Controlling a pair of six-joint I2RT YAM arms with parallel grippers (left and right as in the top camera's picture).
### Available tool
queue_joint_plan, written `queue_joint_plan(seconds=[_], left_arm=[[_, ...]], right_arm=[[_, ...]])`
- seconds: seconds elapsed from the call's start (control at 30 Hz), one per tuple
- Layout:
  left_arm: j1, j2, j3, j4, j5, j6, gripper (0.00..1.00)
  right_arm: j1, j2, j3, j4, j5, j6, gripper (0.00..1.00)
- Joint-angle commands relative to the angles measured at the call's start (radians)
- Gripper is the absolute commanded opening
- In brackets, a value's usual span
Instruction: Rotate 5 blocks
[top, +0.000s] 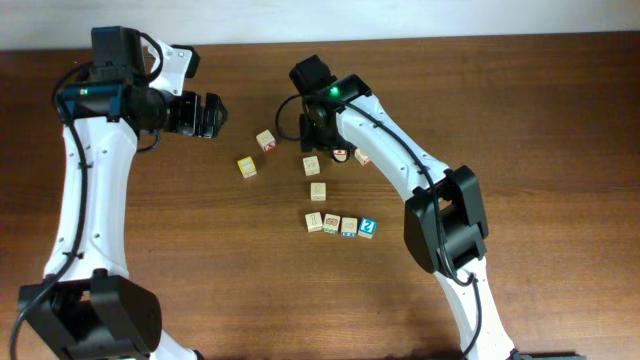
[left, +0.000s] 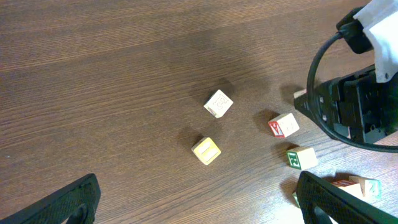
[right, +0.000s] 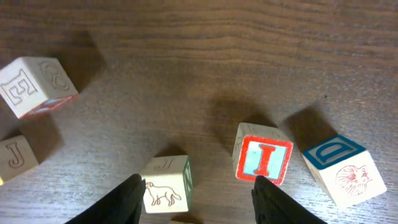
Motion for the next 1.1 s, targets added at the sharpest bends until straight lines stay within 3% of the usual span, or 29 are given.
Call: queue_joint_plan(seconds=[0.0, 0.2, 0.37, 0.67, 0.83, 0.93, 1.07], left_arm=[[-0.001, 0.002, 0.018, -0.001, 0.008, 0.016, 0.99], [-0.001, 0.002, 0.018, -0.001, 0.008, 0.016, 0.99], [-0.001, 0.002, 0.018, -0.001, 0.008, 0.016, 0.99], [-0.001, 0.002, 0.018, -0.001, 0.008, 0.016, 0.99], [-0.001, 0.002, 0.018, -0.001, 0.008, 0.016, 0.99], [-0.001, 0.002, 0.018, -0.001, 0.008, 0.016, 0.99], [-0.001, 0.002, 0.018, -0.001, 0.008, 0.016, 0.99]], right_arm=[[0.003, 0.004, -0.007, 0.053, -0.015, -0.005, 0.57], [0.031, 0.004, -0.007, 0.225, -0.055, -0.113, 0.64], [0.068, 0.037, -0.007, 0.363, -0.132, -0.366, 0.67], [0.079, 0.191, -0.007, 0.497, -0.153, -0.389, 0.72], [0.079, 0.190, -0.007, 0.496, -0.153, -0.381, 0.41], [0.079, 0.157, -0.005, 0.477, -0.153, -0.381, 0.34], [0.079, 0.021, 0.043, 0.301, -0.153, -0.375, 0.27]])
